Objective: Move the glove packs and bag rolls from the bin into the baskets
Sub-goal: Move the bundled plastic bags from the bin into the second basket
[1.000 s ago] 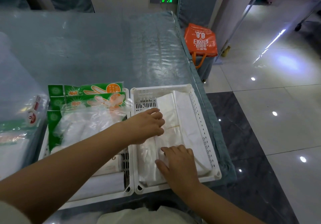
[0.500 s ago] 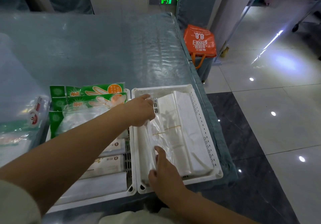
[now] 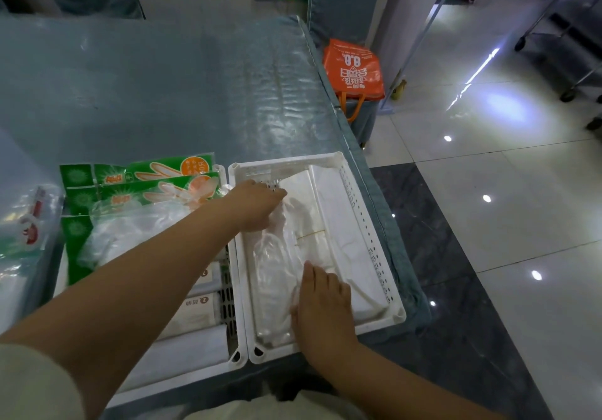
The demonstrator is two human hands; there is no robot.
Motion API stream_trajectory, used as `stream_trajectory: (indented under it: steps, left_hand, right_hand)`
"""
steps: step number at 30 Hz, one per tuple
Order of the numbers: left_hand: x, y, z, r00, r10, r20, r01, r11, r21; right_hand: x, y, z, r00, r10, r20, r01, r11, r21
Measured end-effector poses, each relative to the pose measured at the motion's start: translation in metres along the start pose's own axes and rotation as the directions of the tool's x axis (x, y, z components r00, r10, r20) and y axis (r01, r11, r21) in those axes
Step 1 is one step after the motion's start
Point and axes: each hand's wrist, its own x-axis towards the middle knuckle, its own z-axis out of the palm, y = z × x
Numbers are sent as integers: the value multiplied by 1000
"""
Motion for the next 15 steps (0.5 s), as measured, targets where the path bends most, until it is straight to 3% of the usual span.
stream_trajectory:
  steps: [4,7,10,15]
  left_hand:
    - [-5,-6,4,996,-36,82,42,996,-73]
    - [-7,-8,-1,1000,-1,-21,2,1000,20]
    - [-8,-7,2,999,-10,-32,14,991,136]
    - [-10,1,11,991,-76,-112,83,995,59]
  right_hand:
    - [4,-7,4,997,-26,70,17,993,115]
    - [5,-9,5,994,-41,98,18,973,229]
    - [4,-5,3,990,-82,115,48,961,273]
    - [5,8,-5,980,-197,2,196,975,102]
